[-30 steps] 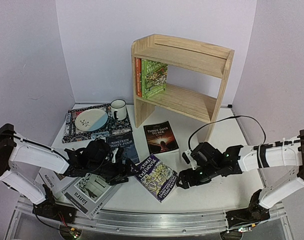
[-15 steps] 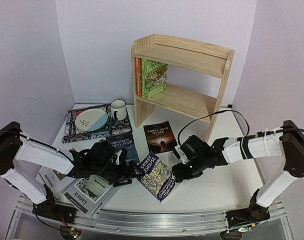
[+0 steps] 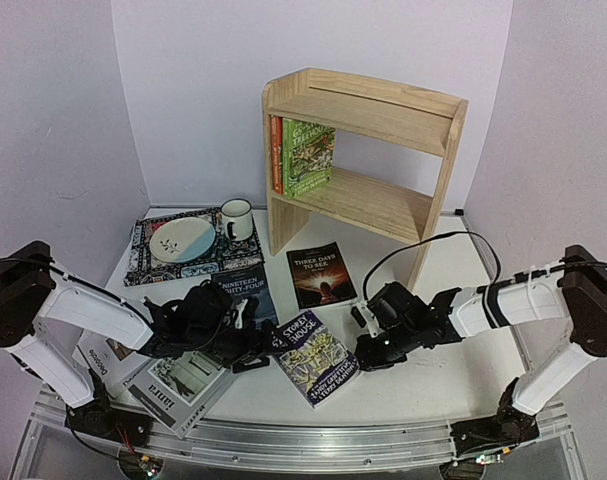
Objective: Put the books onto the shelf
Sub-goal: Adjust the book at the center of the board.
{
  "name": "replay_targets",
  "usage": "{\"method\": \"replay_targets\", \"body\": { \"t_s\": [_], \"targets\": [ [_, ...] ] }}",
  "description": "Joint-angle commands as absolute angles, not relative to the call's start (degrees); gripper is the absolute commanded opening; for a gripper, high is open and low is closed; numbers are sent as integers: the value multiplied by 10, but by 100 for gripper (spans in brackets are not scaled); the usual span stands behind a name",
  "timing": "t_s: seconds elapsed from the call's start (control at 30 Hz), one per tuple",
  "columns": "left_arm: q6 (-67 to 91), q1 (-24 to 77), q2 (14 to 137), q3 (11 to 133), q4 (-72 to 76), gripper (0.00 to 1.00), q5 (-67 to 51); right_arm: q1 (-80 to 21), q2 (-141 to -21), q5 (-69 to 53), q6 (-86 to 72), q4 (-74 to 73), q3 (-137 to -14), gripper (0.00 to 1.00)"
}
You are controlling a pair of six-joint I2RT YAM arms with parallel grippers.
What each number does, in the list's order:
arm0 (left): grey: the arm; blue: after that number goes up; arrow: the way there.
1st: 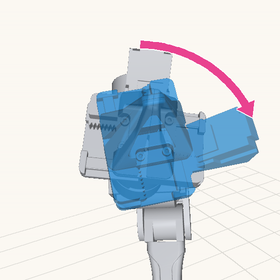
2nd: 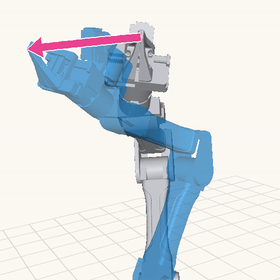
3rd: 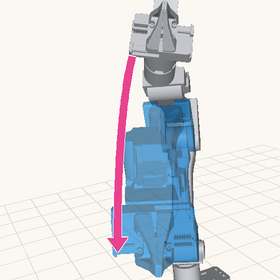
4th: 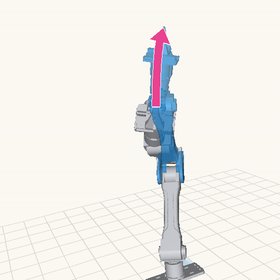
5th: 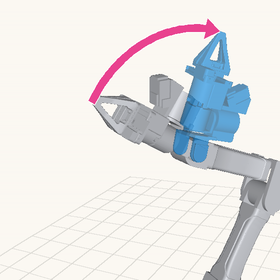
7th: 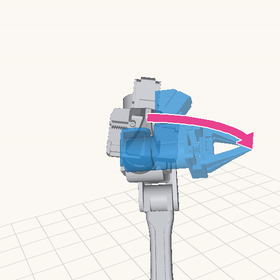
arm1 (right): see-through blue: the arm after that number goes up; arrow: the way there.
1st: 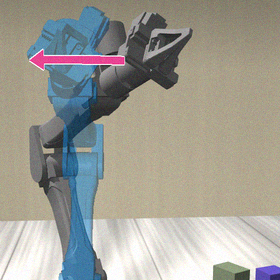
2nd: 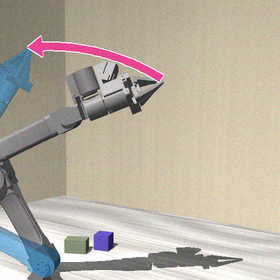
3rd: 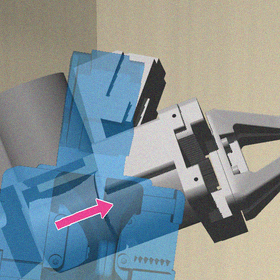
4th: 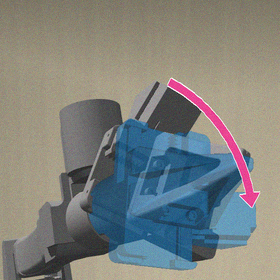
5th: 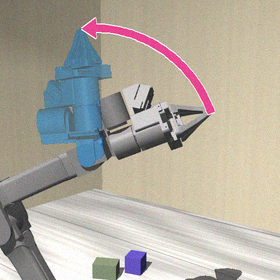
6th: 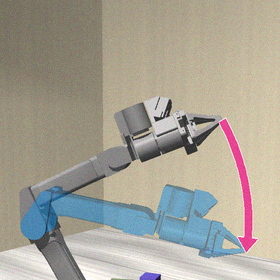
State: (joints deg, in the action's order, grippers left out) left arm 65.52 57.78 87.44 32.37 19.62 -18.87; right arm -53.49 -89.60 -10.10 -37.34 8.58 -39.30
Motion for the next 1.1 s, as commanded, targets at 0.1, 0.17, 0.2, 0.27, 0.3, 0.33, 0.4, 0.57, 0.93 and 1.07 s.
{"method": "replay_targets", "body": {
  "t_s": [0.1, 0.17, 0.2, 0.27, 0.3, 0.33, 0.4, 0.57, 0.93, 1.07],
  "targets": [
    [627, 578, 872, 371, 220, 90, -196, -536, -831, -74, -435, 57, -329, 0],
    [615, 572, 873, 386, 220, 90, -198, -536, -803, -49, -453, 52, -307, 0],
    [614, 568, 877, 391, 220, 90, -202, -536, -784, -35, -461, 47, -297, 0],
    [613, 559, 886, 401, 220, 90, -214, -536, -749, -5, -470, 23, -282, 0],
    [613, 557, 892, 404, 220, 90, -218, -536, -735, 10, -472, 9, -278, 0],
    [613, 556, 898, 408, 220, 90, -222, -535, -723, 21, -472, 1, -276, 0],
    [610, 556, 908, 416, 220, 90, -227, -534, -704, 32, -473, -29, -273, 0],
    [613, 555, 929, 433, 219, 90, -235, -534, -672, 35, -490, -46, -259, 0],
    [633, 568, 964, 448, 220, 82, -244, -534, -707, -30, -469, -40, -264, 0],
    [634, 568, 967, 446, 220, 81, -239, -534, -696, -40, -455, -36, -266, 0]
  ]
}}
